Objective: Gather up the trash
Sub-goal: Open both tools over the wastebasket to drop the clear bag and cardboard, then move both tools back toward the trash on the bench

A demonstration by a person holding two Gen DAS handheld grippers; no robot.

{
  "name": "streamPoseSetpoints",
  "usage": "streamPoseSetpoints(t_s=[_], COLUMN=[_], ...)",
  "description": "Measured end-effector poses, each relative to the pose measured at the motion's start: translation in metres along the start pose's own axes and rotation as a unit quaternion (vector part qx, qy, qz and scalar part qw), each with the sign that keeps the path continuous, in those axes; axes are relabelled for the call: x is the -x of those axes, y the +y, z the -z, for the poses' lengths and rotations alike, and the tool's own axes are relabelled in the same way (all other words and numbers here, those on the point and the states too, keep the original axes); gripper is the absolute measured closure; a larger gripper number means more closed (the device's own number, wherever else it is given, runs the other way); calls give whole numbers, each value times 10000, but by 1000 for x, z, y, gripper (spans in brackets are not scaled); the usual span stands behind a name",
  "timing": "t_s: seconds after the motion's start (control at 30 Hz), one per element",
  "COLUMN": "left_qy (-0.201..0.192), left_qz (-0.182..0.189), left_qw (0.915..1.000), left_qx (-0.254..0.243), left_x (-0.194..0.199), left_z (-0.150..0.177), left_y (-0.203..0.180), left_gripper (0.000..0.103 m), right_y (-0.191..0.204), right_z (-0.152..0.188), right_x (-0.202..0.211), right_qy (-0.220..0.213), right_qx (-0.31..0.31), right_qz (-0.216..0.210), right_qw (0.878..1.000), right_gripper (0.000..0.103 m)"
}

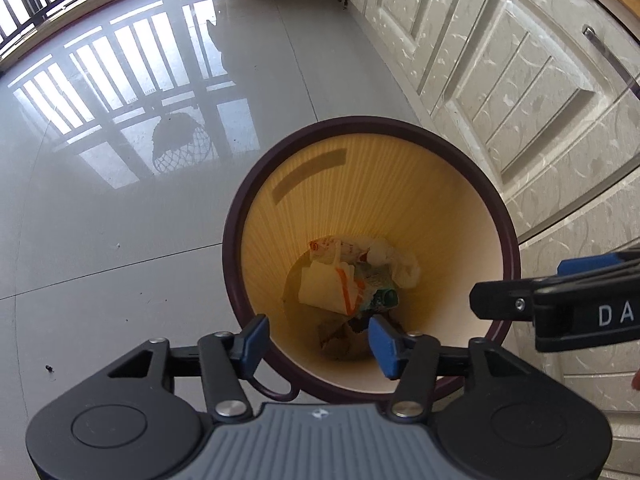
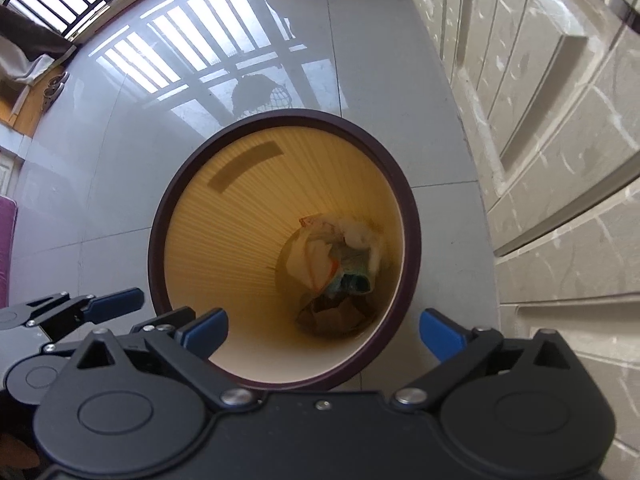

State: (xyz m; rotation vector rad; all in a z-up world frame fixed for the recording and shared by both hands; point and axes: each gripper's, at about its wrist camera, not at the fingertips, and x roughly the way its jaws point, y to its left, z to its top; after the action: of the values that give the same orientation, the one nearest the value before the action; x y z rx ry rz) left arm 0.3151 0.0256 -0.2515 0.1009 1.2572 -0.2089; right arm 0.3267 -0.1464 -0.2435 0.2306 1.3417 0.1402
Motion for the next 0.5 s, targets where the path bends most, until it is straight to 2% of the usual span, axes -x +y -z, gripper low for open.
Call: streamPoseSetpoints(t_s=[0.2,0.5], left_qy=[16,77], left_qz=[-33,-125], left_qw=[10000,9997], left_qx=[65,192], left_x=[9,28], left_z=[1,6], left_y=[4,11], left_gripper=[42,14], right_y=[6,10], right_z=[4,11], right_x=[9,27], right_qy=[-67,-252], right_qx=[260,479], right_qz=[97,271], right_qw=[9996,9982], right_gripper=[0,0])
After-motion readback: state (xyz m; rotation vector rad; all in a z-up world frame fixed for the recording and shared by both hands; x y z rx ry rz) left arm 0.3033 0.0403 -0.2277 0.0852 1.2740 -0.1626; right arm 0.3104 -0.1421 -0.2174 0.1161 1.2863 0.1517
